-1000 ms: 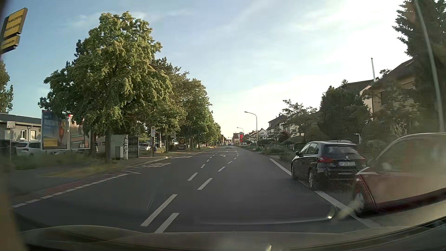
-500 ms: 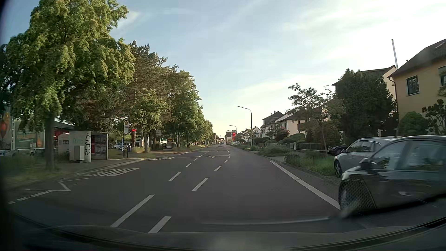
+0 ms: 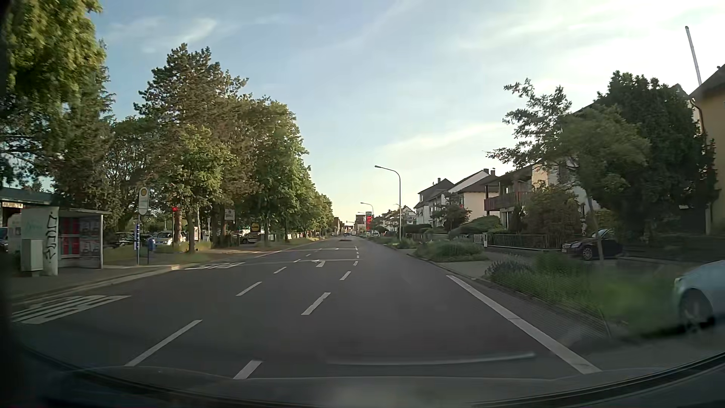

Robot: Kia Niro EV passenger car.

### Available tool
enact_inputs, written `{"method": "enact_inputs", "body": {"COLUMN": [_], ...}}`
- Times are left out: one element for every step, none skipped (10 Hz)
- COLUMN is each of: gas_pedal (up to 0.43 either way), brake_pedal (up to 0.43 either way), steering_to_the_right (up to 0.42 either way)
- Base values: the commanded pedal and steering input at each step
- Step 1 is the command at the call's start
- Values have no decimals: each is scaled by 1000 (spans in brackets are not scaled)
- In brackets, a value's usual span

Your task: Follow the waypoints while adhering to traffic rules and regulations

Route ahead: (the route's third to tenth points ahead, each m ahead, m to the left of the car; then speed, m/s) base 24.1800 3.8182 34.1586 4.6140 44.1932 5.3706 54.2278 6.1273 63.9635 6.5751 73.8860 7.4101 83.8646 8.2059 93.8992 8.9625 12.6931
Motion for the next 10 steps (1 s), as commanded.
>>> {"method": "enact_inputs", "body": {"gas_pedal": [67, 67, 67, 67, 67, 67, 67, 67, 67, 67], "brake_pedal": [30, 30, 30, 30, 37, 30, 30, 37, 30, 30], "steering_to_the_right": [12, 8, 5, 2, -2, -6, -12, -14, -15, -16]}}
